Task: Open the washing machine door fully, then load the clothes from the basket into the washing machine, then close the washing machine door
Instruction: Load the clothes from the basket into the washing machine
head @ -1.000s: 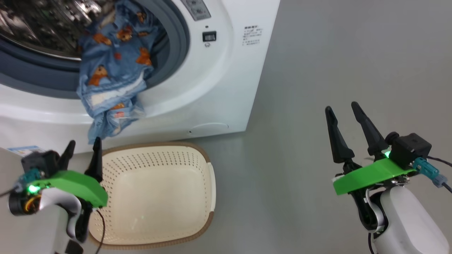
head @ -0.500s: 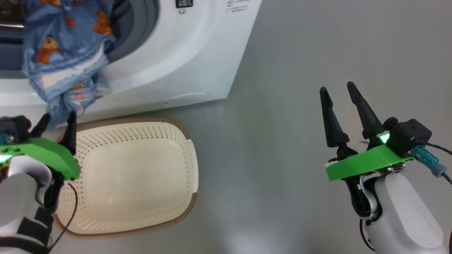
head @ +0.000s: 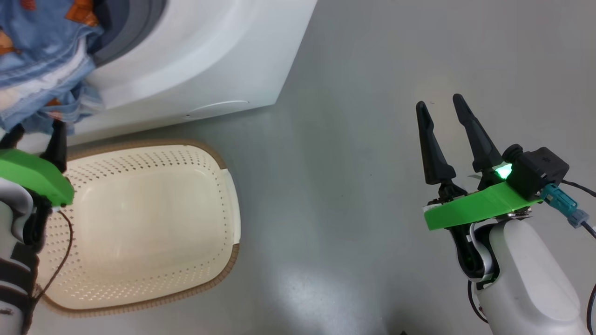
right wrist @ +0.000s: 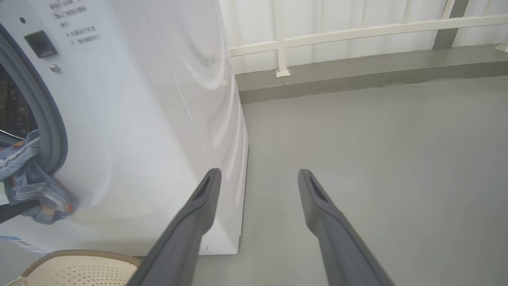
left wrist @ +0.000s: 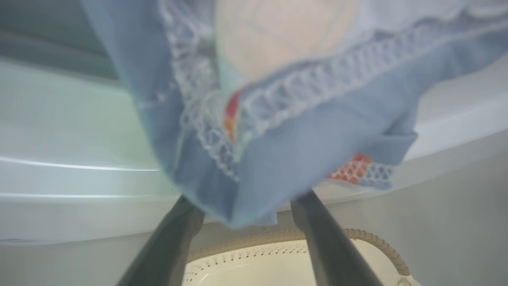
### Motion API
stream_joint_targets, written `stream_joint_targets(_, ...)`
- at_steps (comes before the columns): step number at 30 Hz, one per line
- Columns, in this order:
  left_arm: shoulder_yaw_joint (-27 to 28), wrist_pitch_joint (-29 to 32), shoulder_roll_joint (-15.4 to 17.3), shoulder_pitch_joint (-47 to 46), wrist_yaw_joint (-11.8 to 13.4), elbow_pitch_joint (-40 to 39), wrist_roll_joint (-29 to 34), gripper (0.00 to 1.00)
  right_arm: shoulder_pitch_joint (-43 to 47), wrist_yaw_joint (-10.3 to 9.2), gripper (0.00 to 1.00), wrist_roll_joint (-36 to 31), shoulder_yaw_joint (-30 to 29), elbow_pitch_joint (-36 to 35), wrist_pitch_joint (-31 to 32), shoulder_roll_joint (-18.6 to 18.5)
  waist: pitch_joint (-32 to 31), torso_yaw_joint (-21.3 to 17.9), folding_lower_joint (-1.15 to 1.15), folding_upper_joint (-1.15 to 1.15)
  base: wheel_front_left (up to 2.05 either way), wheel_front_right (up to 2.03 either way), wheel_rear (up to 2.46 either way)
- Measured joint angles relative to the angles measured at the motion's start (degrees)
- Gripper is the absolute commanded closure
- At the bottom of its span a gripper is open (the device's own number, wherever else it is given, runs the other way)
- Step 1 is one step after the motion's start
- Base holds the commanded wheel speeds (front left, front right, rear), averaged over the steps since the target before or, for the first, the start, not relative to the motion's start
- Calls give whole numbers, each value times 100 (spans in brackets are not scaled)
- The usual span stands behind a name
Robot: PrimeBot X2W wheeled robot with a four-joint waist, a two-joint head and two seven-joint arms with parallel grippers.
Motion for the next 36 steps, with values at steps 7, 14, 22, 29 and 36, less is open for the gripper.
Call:
stream_joint_targets(7, -170, -207, 23, -250, 0, 78, -42, 0, -5, 0, 0, -4, -9, -31, 0, 24, 134, -66, 0, 0, 0, 0, 0)
stream_joint_targets(14, -311, -342, -25, -325, 0, 66, -169, 100, -9, 0, 0, -20, -11, -22, -1, 34, 118, -23, 0, 0, 0, 0, 0)
stream_joint_targets(22, -481, -360, -69, -137, 0, -538, -401, 100, -10, 0, 0, -20, -12, 42, 0, 40, -45, 85, -1, 0, 0, 0, 0)
stream_joint_targets(29, -259, -370, -66, 105, 0, -1374, -342, 100, -10, 0, 0, -19, -9, 103, 0, 42, -188, 242, -1, 0, 0, 0, 0)
stream_joint_targets(36, -178, -387, -23, -62, 0, -1548, -290, 100, -10, 0, 0, -15, 34, 125, -1, 45, -218, 271, -1, 0, 0, 0, 0)
